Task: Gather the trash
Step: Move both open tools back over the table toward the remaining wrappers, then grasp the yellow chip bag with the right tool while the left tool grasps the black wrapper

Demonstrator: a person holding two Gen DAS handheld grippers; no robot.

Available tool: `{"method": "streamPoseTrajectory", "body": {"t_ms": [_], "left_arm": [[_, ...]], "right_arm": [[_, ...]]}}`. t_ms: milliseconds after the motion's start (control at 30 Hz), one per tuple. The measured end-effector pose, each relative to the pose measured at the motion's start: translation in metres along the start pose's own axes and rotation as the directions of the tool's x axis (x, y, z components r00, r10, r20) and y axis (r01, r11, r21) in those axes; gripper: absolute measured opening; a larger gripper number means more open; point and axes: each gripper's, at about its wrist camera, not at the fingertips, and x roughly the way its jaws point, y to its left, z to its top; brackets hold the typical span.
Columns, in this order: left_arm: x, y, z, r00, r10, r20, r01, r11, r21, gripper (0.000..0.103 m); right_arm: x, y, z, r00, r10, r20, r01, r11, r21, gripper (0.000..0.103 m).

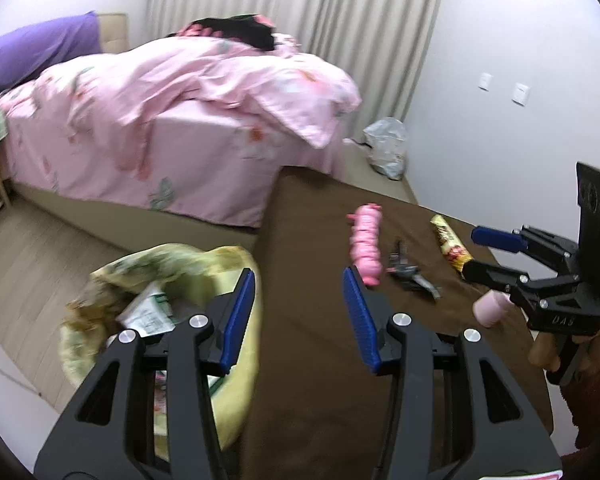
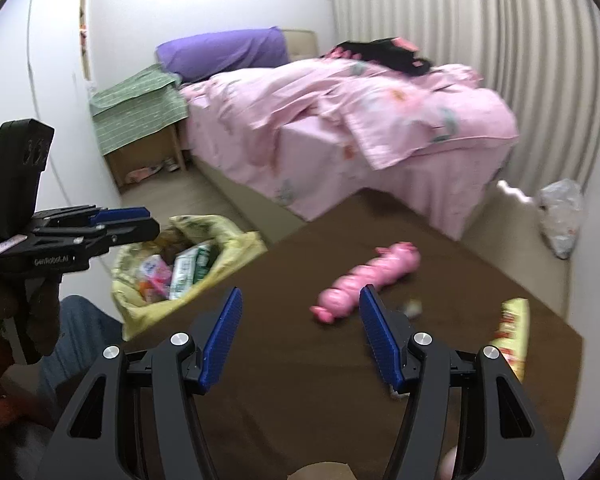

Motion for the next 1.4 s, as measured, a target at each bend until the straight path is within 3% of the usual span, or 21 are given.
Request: {"method": "streamPoseTrajectory", "body": {"t_ms": [133,433,667,833,933,1000,1133,1233,1400], "left_arm": [[0.011,-0.046,0.002,0.999,-0.036,0.017,0.034,0.997,0.068,0.044],[0.042,-0.124,-0.001,0.995,-0.096,0.006,0.094,0.981,0.169,0.044],[0.075,-0.146,-0.007,0.987,-0.152,-0.046,0.158,0.968,0.193,0.044],[0.116,-0.149,-0.017,0.973,-0.180,-0.144,0.205,0.962,0.183,0.044],[0.139,-0.148,-0.020,0.972,-0.155,-0.177,0.183,0.971,0.155,0.044],[0.154,-0.145,-0.021,0.968,-0.148,-0.200,0.174,0.977,0.121,0.044],[0.175,-0.138,-0.020,0.973,-0.081,-0.218,0.101,0.991,0.082,0.044],[0.180,-0.130,-0.017,0.972,-0.092,-0.215,0.099,0.995,0.023,0.044],[0.177,-0.127,-0.015,0.976,-0.082,-0.204,0.087,0.996,0.020,0.044]], "right_arm": [[-0.032,-0.030,-0.012,0.996,-0.080,0.030,0.079,0.997,0.007,0.058],[-0.067,-0.103,-0.046,0.973,-0.231,0.007,0.229,0.969,0.091,0.058],[-0.065,-0.155,-0.074,0.948,-0.314,-0.040,0.317,0.938,0.142,0.058],[-0.055,-0.186,-0.085,0.929,-0.362,-0.075,0.370,0.914,0.170,0.058],[-0.044,-0.204,-0.090,0.922,-0.374,-0.103,0.388,0.902,0.191,0.058],[-0.040,-0.209,-0.092,0.922,-0.370,-0.112,0.386,0.902,0.195,0.058],[-0.023,-0.220,-0.096,0.958,-0.258,-0.125,0.280,0.935,0.217,0.058],[-0.006,-0.221,-0.093,0.975,-0.170,-0.140,0.199,0.953,0.230,0.058],[0.032,-0.222,-0.081,0.977,-0.089,-0.193,0.130,0.969,0.212,0.058]]}}
